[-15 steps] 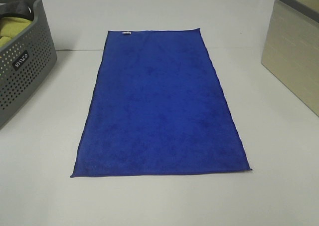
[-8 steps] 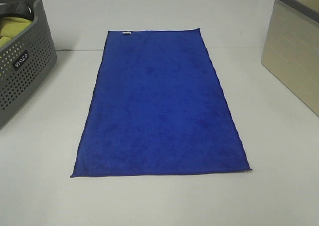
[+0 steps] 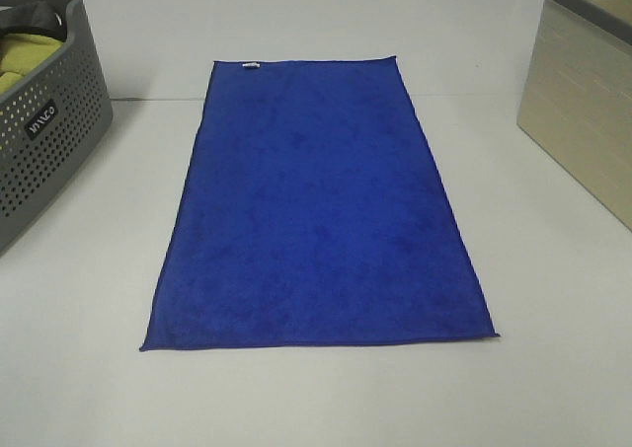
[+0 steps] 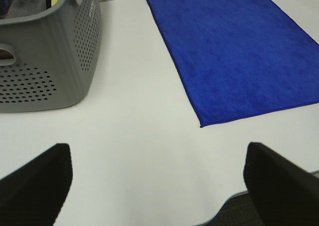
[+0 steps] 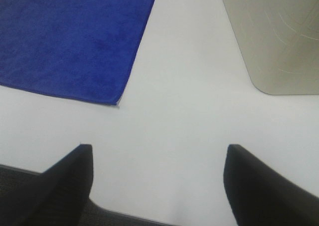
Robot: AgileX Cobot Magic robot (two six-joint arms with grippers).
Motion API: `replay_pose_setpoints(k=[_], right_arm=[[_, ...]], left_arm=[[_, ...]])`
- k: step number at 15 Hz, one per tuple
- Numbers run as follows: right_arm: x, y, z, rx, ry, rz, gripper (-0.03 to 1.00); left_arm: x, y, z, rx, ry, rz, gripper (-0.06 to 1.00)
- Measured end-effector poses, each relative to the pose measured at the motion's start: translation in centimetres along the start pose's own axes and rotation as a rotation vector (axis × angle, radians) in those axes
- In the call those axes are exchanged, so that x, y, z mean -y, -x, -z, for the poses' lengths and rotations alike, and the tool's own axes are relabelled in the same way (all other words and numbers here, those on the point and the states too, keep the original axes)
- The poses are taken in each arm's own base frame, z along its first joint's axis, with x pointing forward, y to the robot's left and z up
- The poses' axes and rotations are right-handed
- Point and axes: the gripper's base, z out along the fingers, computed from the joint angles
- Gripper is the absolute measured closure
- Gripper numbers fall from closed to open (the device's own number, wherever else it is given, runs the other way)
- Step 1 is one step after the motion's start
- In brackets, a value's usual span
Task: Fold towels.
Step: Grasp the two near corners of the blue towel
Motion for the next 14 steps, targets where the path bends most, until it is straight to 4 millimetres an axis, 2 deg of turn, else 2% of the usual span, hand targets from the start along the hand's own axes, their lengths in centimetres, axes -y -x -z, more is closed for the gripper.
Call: replay_pose_setpoints(k=[14], right_arm=[[0.00,0.00,0.00,0.000,0.000,0.000,0.25]], left_arm=[[0.00,0.00,0.00,0.000,0.000,0.001,0.06]])
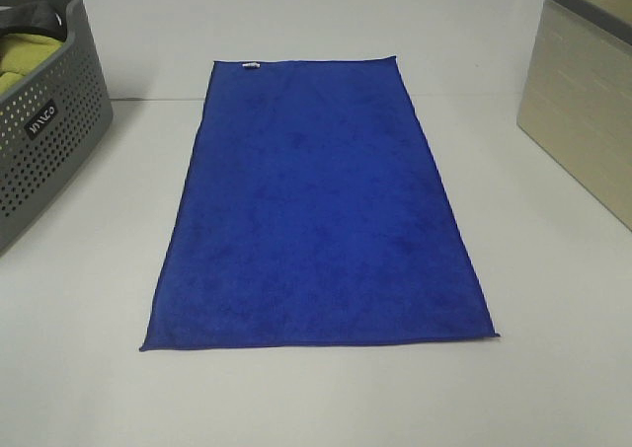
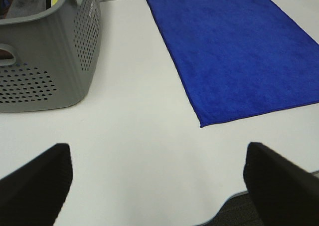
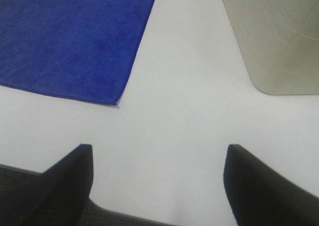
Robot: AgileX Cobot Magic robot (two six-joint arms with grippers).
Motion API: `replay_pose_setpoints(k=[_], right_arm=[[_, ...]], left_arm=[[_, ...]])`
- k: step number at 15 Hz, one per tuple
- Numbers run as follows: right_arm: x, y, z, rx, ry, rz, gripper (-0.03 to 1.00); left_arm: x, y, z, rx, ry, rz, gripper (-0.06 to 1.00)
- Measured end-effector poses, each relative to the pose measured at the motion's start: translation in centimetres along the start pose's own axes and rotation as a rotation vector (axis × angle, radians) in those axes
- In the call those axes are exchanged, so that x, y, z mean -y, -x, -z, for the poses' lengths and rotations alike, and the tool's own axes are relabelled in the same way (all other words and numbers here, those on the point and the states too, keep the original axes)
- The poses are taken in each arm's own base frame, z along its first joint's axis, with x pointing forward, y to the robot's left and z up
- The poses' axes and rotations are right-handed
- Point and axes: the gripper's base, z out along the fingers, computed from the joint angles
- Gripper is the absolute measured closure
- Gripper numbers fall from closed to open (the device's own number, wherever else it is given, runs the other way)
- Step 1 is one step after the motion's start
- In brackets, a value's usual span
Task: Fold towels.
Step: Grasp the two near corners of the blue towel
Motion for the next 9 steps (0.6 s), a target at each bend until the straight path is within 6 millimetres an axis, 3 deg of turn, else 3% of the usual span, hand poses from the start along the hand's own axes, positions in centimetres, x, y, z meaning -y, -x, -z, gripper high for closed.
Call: replay_pose_setpoints(k=[9], right_arm=[[0.02,0.06,0.00,0.002,-0.002,-0.017,0.25]], left_arm=[[-0.02,0.21,0.07,0.020,0.003,0.002,0.10]])
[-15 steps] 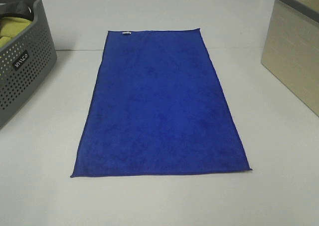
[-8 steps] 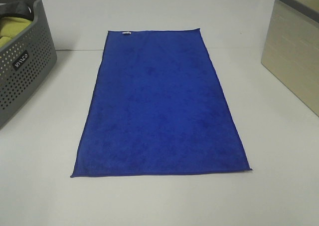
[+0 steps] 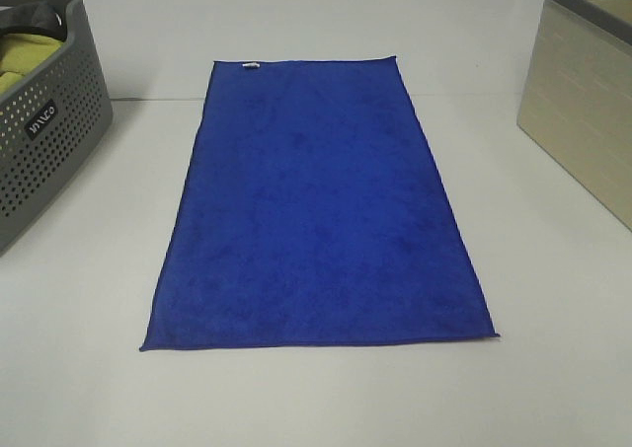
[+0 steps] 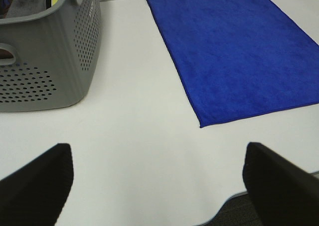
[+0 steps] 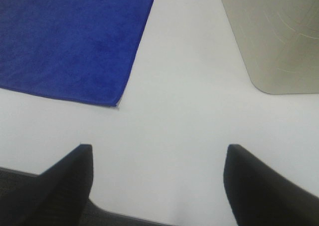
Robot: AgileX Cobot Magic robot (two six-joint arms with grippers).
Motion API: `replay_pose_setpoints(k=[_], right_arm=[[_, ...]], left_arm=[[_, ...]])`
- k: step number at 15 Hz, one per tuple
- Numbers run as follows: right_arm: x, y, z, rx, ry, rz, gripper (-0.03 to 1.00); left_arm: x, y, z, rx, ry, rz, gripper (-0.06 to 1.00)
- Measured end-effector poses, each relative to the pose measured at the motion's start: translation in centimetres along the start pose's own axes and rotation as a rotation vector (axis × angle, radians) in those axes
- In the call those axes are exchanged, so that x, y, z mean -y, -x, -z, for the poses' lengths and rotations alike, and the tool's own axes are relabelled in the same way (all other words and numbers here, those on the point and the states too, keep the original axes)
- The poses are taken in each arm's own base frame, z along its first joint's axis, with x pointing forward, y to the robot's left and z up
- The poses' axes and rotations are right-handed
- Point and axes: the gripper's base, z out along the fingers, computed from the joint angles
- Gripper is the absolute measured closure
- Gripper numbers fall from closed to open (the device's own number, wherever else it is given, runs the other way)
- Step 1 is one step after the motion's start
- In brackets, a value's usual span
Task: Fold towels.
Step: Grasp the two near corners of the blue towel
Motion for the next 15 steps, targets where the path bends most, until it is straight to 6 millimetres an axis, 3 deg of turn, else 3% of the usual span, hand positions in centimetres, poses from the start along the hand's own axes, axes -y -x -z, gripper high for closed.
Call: replay_pose_setpoints(k=[3,7,11,15], right_arm=[[0.4,1.8,-1.0,-0.031,-0.006,-0.011,0.25],[0.9,4.6,-3.9,-0.102,0.003,-0.077,0.26],[1.2,7.3,-8.5,-0.318,0.062,-0.156,0.28],[1.3,9.3,-15.4,-0.590,0.161,-0.269,0.28]], left_arm=[[-0.2,1.8,-0.5,0.108,-0.001,0.023,0.15],[-0.6,3.8,-4.2,0.169,-0.057,0.171,0.16],[-0.7,5.0,-9.3,-0.021,-0.153,0.430,0.19],[-1.1,4.1,-15.5,-0.304,-0.176,0.584,0.19]])
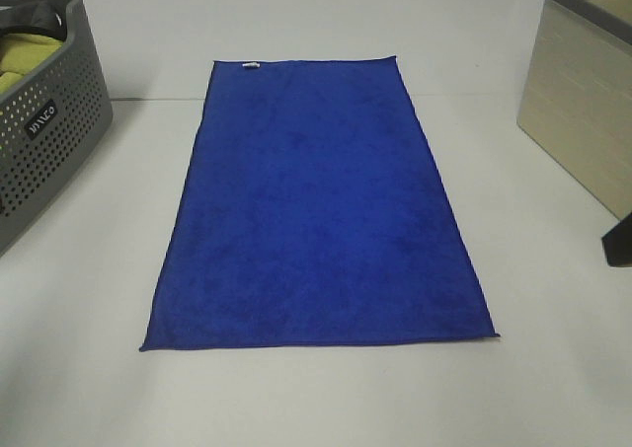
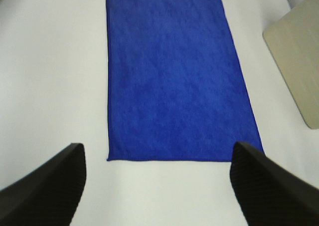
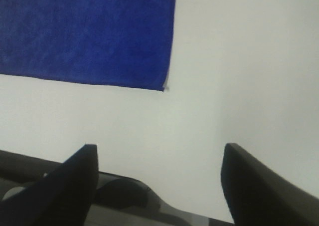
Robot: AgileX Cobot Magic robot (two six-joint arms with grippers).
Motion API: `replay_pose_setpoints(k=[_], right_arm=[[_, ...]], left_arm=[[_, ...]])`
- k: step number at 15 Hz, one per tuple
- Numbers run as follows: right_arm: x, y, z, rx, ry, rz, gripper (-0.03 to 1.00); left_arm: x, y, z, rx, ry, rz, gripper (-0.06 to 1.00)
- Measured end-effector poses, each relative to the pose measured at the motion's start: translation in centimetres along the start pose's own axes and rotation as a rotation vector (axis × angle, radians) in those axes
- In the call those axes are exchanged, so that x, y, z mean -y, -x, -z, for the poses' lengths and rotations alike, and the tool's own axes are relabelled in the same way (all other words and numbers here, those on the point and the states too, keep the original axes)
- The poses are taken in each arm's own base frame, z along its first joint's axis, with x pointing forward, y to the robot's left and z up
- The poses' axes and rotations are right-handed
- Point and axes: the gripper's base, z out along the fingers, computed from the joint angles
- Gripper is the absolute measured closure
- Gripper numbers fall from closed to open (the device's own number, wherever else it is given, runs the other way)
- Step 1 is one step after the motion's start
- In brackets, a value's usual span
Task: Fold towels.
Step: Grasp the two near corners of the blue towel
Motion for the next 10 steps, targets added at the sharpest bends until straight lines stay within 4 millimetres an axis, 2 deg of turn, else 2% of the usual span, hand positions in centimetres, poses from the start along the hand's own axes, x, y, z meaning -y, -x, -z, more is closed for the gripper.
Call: replay_pose_setpoints(k=[2,4,5,6,10], right_arm=[[0.0,2.1,-2.8,-0.119,0.069,-0.024,0.28],[0.2,3.3,-5.6,-0.202,0.128,-0.032,0.28],[0.4,3.6,-7.1,-0.244,0.160,-0.037,0.28],[0.8,3.7,-9.9,-0.317,0.220,-0.054,0.28],[1.6,3.6,-14.1,-0.404,0.282,-0.068,0.28]], left_arm=[[-0.7,0.3,-2.8,-0.116,-0.002,0.062,0.19],[-1.5,0.3,-5.4,-0.228,0.004,0.105,0.19],[-2.2,0.1,-6.7,-0.280,0.015,0.124,0.19],[-3.1,-0.1,-8.9,-0.365,0.029,0.150,0.19],[-4.0,0.3,-12.3,-0.481,0.015,0.187,0.19]])
